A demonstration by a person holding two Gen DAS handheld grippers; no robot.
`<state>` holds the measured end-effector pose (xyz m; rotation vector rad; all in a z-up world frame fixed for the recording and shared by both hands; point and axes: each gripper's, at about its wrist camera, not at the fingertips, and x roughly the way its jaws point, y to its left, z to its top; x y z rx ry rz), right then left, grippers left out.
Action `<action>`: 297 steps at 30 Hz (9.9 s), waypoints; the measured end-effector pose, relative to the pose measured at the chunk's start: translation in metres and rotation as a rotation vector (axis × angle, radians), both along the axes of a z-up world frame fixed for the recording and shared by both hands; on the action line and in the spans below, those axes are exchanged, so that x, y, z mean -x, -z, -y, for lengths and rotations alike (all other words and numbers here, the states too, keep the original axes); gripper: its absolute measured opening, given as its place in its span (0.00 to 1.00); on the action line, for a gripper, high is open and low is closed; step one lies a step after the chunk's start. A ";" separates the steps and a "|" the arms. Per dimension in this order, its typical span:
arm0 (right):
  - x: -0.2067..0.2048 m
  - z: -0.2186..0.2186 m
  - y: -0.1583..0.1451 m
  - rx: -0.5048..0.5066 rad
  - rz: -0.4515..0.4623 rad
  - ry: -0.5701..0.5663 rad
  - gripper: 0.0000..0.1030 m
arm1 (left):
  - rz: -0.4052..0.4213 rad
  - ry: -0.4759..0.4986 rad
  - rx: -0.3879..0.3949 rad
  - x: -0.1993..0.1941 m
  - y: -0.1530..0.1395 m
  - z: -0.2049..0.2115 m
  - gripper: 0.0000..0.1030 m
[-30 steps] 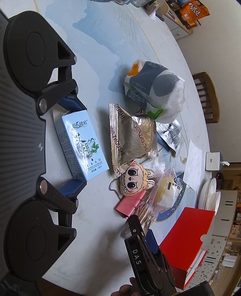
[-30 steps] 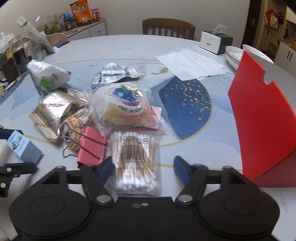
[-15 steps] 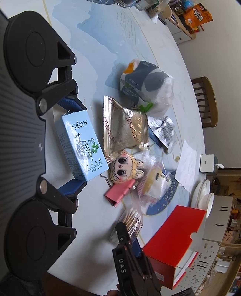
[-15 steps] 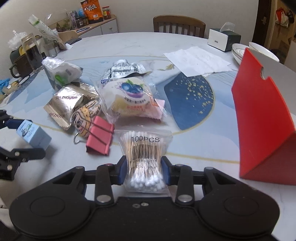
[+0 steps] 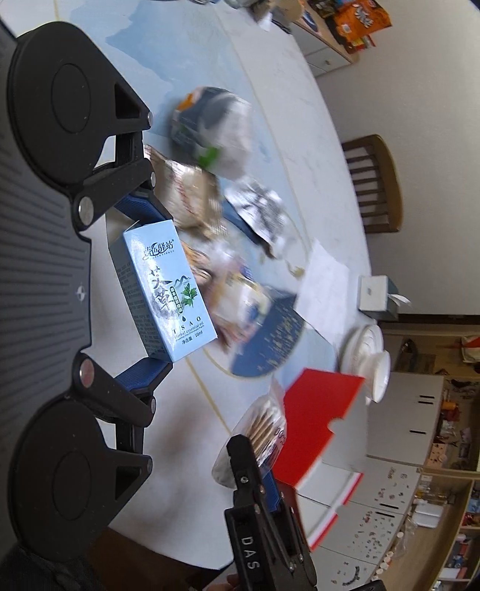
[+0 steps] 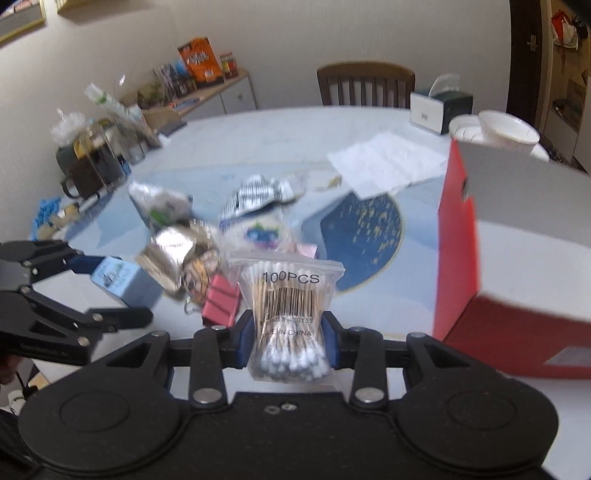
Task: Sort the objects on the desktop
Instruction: 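Carry the milk carton and cotton swab bag with both grippers into the red box, then lower both items into the box and open both grippers, then withdraw both grippers from the box back over the table items, then grasp the silver snack pouch with the left gripper while the right grasps the blueberry bun, then carry the silver pouch and blueberry bun with both grippers into the red box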
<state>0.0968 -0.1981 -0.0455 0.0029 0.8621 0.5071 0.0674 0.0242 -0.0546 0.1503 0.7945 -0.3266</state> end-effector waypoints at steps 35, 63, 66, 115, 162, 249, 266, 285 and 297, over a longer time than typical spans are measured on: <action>-0.051 0.180 -0.043 -0.025 0.100 0.158 0.35 | 0.116 0.186 0.002 -0.071 -0.051 0.187 0.74; -0.108 0.247 0.008 0.110 -0.019 0.177 0.35 | -0.095 0.372 -0.148 -0.174 0.008 0.317 0.74; -0.113 0.245 0.014 0.130 -0.044 0.161 0.35 | -0.140 0.364 -0.153 -0.187 0.014 0.320 0.74; -0.126 0.243 0.023 0.182 -0.119 0.124 0.67 | -0.276 0.329 -0.062 -0.183 0.018 0.307 0.84; -0.036 0.126 -0.050 -0.021 0.109 0.116 0.78 | 0.068 0.033 0.196 -0.055 -0.051 0.097 1.00; -0.074 -0.104 0.046 0.159 0.080 -0.033 0.50 | -0.163 -0.205 0.101 -0.100 0.063 -0.076 0.48; -0.060 -0.077 0.025 0.101 0.073 -0.018 0.49 | -0.190 -0.183 0.199 -0.079 0.030 -0.072 0.48; -0.041 -0.022 -0.006 -0.002 0.046 0.006 0.49 | -0.183 -0.249 0.455 -0.072 -0.001 -0.072 0.48; -0.038 0.005 -0.023 -0.029 0.075 0.019 0.49 | -0.135 -0.210 0.406 -0.073 -0.021 -0.039 0.48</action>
